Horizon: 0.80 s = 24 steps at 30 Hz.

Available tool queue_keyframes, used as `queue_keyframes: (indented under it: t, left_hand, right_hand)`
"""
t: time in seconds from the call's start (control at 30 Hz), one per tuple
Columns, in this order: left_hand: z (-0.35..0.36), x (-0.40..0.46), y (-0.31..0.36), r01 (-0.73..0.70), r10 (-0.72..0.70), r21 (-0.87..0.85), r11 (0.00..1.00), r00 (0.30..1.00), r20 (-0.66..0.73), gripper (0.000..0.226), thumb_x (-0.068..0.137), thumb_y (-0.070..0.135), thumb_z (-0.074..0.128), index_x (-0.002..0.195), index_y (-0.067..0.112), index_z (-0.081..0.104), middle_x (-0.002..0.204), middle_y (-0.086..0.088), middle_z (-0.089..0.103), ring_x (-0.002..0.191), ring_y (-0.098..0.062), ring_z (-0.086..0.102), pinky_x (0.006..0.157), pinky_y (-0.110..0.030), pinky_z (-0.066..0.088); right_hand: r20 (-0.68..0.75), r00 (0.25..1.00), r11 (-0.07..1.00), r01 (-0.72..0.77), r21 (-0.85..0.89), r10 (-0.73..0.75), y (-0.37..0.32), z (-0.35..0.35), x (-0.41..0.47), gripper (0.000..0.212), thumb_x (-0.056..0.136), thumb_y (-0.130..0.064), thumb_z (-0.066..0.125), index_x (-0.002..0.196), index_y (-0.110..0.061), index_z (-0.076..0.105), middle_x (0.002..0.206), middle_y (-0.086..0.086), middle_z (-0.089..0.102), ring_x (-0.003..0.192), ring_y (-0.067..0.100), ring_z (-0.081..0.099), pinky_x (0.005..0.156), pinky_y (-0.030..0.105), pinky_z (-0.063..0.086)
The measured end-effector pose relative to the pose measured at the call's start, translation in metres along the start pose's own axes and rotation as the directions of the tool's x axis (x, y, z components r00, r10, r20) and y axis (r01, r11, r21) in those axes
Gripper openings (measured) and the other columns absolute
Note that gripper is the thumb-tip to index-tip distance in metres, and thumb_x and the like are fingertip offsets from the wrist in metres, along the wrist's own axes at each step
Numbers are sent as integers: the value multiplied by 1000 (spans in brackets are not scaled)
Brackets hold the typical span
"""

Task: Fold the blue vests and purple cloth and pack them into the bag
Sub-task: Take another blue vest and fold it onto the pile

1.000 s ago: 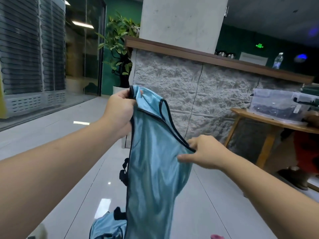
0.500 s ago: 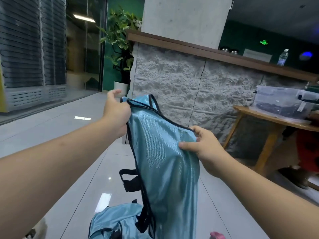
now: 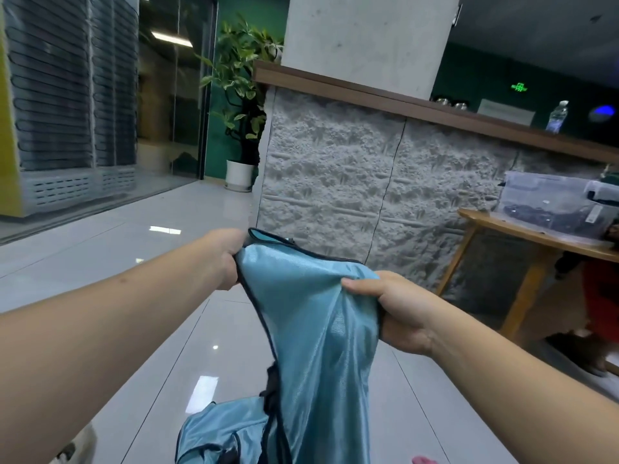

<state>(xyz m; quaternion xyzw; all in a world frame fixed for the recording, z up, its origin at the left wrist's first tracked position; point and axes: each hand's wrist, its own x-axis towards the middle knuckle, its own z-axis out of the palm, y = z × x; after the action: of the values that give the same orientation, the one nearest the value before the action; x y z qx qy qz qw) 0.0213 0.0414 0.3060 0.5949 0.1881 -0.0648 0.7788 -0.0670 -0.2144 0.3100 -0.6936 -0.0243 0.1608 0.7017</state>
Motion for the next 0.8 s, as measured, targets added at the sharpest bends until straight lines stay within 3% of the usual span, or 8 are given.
queue_keyframes:
  t: [0.13,0.23,0.4,0.47,0.53,0.6,0.67,0.8]
  left_hand:
    - [3,-5,-3,-58,81,-195,979,990,114,23,103,17,56,106,2,72,77,-13,78,56,-26,75,45,-39,60]
    - [8,-9,-26,40,133,-508,860,945,300,64,106,52,41,124,-5,64,111,-27,74,97,-40,76,72,-53,63]
    - [13,-19,-80,93,-104,47,995,853,512,115,78,97,20,117,6,77,123,-21,73,109,-38,73,100,-46,55]
    - [14,-24,-80,69,-165,188,980,814,557,117,65,104,31,107,6,80,112,-18,76,100,-35,75,93,-43,59]
    - [13,-31,-72,28,-176,242,970,767,617,97,57,90,71,101,3,78,102,-18,76,87,-32,75,82,-42,63]
    - [15,-29,-68,-111,-163,331,937,699,697,69,60,40,98,113,3,75,114,-22,73,94,-33,74,91,-46,61]
    - [17,-27,-65,-211,-122,363,907,695,708,48,72,9,84,118,6,73,121,-23,71,99,-33,73,93,-45,61]
    - [19,-29,-51,-344,-21,405,847,739,673,21,89,4,75,109,7,70,104,-14,76,85,-25,75,64,-26,59]
  right_hand:
    - [-33,999,989,39,142,-35,-8,10,-3,29,105,-13,56,126,1,70,120,18,76,106,30,75,90,42,62]
    - [-83,993,964,99,248,-81,-16,16,-3,28,106,-15,56,125,1,69,117,18,77,100,30,77,88,44,60]
    - [-167,979,937,163,308,-115,-25,18,-1,30,107,-18,57,124,4,67,115,20,77,103,32,77,84,44,61]
    - [-209,974,933,156,323,-91,-24,14,2,31,106,-19,59,124,4,66,115,21,77,102,34,77,78,43,63]
    - [-253,966,934,130,332,-45,-21,7,8,31,105,-18,60,126,6,65,113,23,76,100,37,77,76,45,64]
    - [-294,956,952,75,296,16,-21,1,11,29,105,-14,59,123,9,64,110,26,76,99,39,77,83,50,63]
    - [-326,943,972,13,236,67,-21,-5,11,22,106,-8,56,113,10,64,100,28,77,93,38,76,83,51,61]
    - [-351,937,944,111,309,4,-17,-17,9,16,104,-11,62,107,5,64,98,25,77,88,36,77,76,51,61]
